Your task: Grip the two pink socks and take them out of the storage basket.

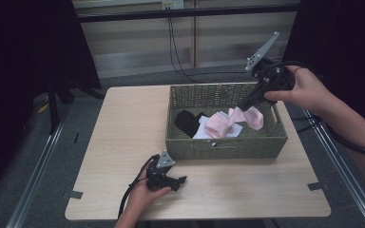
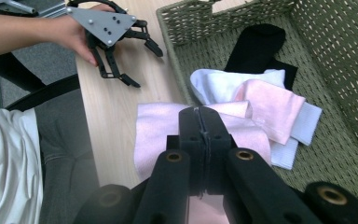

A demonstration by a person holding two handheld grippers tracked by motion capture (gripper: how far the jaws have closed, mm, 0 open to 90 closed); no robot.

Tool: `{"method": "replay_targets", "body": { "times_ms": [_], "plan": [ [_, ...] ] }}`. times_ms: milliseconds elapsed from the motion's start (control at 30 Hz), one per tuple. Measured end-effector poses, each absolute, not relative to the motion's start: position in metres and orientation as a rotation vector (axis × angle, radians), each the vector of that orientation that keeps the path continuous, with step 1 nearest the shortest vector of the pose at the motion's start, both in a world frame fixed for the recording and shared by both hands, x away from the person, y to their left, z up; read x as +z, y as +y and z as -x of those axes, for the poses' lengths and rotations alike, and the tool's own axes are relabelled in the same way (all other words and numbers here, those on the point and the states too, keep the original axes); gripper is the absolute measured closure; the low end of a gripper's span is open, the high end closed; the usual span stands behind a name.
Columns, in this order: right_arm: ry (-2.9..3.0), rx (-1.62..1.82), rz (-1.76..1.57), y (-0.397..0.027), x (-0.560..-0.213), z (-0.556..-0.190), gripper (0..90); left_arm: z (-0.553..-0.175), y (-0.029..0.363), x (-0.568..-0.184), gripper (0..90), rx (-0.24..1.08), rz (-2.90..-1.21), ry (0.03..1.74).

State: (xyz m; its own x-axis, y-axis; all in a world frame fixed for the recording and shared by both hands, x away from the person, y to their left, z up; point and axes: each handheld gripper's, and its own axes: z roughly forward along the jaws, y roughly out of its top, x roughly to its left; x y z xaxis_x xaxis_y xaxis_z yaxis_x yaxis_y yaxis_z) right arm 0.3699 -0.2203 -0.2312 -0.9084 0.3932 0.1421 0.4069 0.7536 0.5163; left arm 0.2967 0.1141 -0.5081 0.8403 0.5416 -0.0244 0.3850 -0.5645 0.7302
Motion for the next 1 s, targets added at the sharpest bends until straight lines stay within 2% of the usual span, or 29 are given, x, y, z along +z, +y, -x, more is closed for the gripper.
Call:
{"method": "replay_targets", "body": {
  "times_ms": [400, 1000],
  "plan": [
    [-2.906, -0.908, 0.582, -0.218, -0.234, -0.351, 89.0, -0.297, 0.114, -0.508, 18.0, 0.259, -2.238, 0.672],
    [-2.882, -0.847, 0.487, -0.204, -0.265, -0.325, 88.8, -0.297, 0.114, -0.508, 18.0, 0.260, -2.238, 0.672]
  ]
}}
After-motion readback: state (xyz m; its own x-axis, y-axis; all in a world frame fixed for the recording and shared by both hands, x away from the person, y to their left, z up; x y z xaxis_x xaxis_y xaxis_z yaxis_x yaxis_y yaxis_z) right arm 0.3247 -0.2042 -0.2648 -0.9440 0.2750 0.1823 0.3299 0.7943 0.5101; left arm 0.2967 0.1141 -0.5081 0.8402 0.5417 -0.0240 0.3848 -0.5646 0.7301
